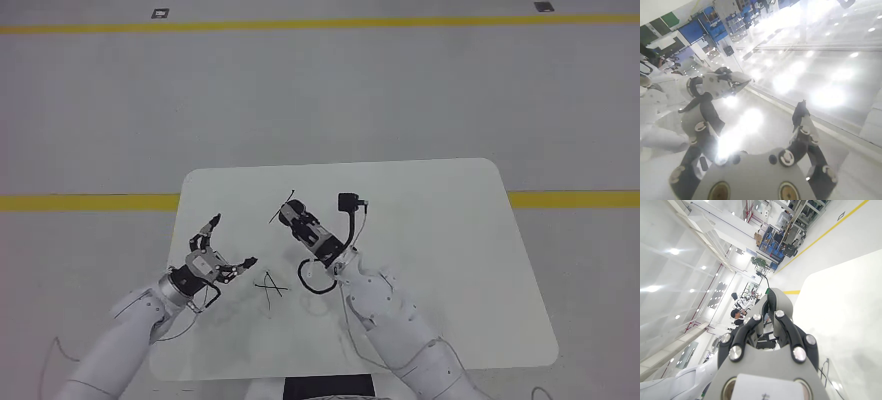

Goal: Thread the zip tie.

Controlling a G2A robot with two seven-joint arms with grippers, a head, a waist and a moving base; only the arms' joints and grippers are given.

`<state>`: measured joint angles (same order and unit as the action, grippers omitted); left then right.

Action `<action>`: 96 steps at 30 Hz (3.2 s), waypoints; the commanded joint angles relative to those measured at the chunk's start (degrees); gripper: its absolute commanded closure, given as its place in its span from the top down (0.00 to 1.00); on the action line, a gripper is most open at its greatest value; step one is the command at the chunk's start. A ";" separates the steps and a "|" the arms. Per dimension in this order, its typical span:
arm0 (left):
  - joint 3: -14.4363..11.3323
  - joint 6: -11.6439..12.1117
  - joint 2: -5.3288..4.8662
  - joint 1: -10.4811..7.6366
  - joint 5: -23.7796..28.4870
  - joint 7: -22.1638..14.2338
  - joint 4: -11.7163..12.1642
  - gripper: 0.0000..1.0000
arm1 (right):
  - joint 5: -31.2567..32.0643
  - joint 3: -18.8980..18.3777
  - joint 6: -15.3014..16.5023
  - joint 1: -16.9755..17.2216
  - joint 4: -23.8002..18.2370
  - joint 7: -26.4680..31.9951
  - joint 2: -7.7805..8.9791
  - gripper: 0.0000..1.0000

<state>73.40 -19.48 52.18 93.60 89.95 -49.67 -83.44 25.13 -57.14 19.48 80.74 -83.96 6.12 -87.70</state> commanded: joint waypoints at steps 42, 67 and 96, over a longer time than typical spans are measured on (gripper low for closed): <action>-11.53 0.00 -1.89 -1.89 0.01 -29.97 7.03 1.00 | 12.45 4.84 0.00 -2.63 -2.16 -9.93 2.77 0.00; -11.67 0.00 1.90 -0.15 0.01 -29.97 4.44 1.00 | 11.06 10.63 0.00 -5.58 -2.48 -14.38 6.06 0.00; -11.37 0.00 4.90 0.52 0.01 -29.97 4.23 1.00 | 12.13 13.44 0.00 -6.49 -4.80 -18.53 10.65 0.00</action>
<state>61.83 -19.48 57.01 94.06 89.95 -79.64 -79.35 37.23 -43.91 19.48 74.33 -88.67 -12.10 -77.29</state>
